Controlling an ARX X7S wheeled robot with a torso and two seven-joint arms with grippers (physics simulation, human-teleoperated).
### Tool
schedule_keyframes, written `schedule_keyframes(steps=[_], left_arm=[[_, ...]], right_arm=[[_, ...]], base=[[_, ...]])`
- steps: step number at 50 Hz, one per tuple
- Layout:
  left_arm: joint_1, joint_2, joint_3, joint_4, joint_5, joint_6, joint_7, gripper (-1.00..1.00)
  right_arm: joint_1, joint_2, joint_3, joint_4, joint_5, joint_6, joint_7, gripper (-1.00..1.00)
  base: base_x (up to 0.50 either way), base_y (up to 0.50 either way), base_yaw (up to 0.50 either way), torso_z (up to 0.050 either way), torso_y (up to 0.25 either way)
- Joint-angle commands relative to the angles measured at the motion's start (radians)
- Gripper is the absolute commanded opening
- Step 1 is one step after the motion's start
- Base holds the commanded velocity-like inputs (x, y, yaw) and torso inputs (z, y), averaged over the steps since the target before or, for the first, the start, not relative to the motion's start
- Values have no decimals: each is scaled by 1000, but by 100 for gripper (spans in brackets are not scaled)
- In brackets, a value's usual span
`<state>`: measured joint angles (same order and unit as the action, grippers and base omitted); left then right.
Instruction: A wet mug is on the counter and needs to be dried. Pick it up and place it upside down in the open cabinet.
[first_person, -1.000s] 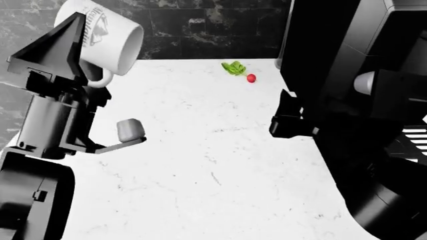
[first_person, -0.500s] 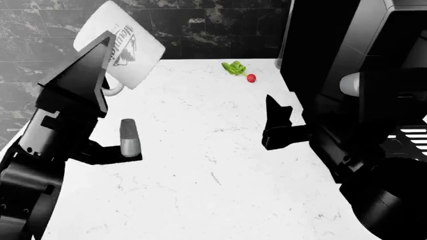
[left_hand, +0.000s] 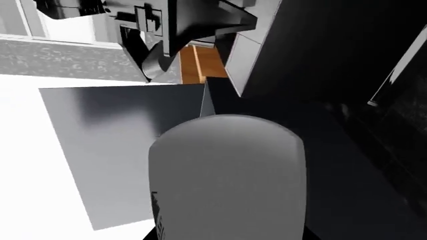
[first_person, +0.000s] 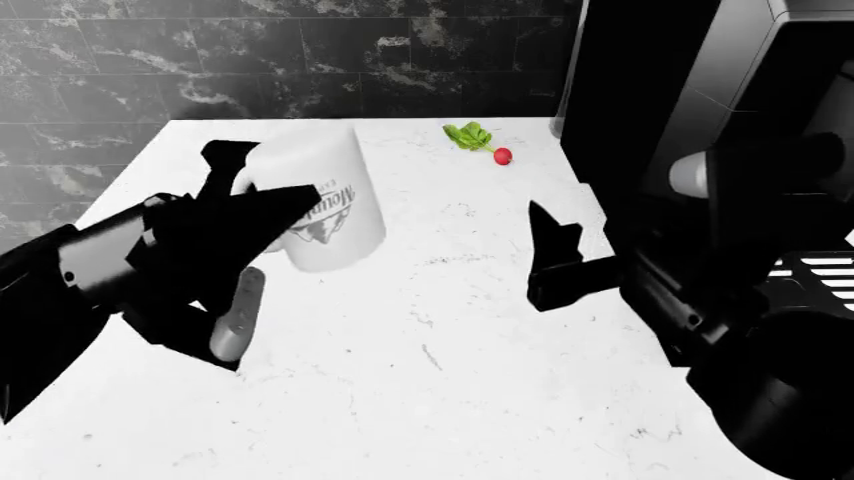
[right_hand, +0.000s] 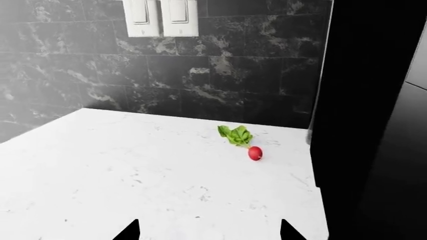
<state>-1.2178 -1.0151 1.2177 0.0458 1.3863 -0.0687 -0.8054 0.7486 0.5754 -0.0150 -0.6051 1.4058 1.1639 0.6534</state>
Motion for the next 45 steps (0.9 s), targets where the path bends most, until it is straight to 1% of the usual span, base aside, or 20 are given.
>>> schedule_keyframes(steps=[1, 7, 13, 17, 23, 26, 30, 34, 38, 45], left_arm=[[-97, 12, 27, -121, -65, 222, -162, -100], [-122, 16, 21, -119, -99, 272, -223, -100], [-135, 19, 17, -116, -97, 300, -323, -100], [-135, 26, 16, -128, -90, 299, -354, -100], [-131, 38, 21, -151, -83, 305, -390, -100], [-137, 42, 20, -149, -81, 307, -390, -100], [-138, 46, 16, -138, -69, 294, -391, -100], [-140, 44, 8, -121, -81, 290, -376, -100], [-149, 41, 4, -107, -73, 287, -359, -100], [-155, 44, 2, -92, -63, 286, -351, -100]], right_arm=[[-3, 26, -5, -13, 15, 5, -25, 100], [10, 50, -19, -36, 22, 22, -50, 100], [26, 88, -29, -56, 31, 26, -168, 100], [23, 123, -23, -59, 28, 20, -272, 100], [45, 172, -6, -25, 99, 32, -361, 100], [85, 192, -15, 18, 218, 55, -353, 100], [129, 191, -40, 160, 420, 25, -261, 100], [144, 191, -74, 229, 547, 11, -227, 100], [161, 188, -119, 268, 615, 13, -204, 100], [209, 187, -174, 268, 712, 17, -174, 100]], base=[[0, 0, 0, 0, 0], [0, 0, 0, 0, 0], [0, 0, 0, 0, 0], [0, 0, 0, 0, 0], [0, 0, 0, 0, 0], [0, 0, 0, 0, 0], [0, 0, 0, 0, 0], [0, 0, 0, 0, 0], [0, 0, 0, 0, 0], [0, 0, 0, 0, 0]])
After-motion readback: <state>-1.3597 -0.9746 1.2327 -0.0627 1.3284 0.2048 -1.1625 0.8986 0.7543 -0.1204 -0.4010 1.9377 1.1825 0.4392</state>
